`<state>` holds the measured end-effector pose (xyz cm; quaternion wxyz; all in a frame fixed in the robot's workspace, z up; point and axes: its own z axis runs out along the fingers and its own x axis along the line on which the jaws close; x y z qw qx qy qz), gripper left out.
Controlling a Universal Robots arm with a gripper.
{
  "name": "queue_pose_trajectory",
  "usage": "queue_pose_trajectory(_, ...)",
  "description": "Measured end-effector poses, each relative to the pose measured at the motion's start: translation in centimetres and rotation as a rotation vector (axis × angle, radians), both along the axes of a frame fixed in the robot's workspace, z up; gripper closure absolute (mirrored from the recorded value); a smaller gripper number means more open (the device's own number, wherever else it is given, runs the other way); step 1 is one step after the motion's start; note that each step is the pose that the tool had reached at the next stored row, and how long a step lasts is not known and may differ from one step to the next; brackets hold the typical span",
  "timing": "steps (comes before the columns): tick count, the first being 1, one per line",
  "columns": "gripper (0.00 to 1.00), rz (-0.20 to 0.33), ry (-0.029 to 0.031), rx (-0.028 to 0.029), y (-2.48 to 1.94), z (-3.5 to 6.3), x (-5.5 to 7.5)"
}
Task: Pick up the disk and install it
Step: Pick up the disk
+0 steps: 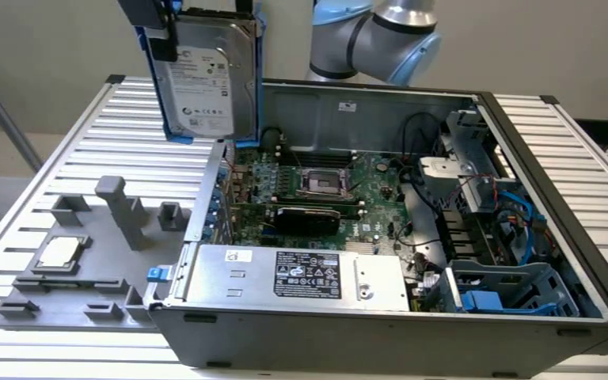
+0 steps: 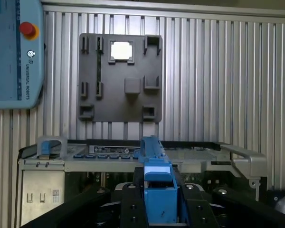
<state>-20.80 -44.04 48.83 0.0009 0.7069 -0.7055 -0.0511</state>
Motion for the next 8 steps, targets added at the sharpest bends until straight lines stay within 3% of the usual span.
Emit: queue_pose_trajectory(8, 0.67, 0.000, -0.0001, 0.0001, -1.66, 0.00, 2.9)
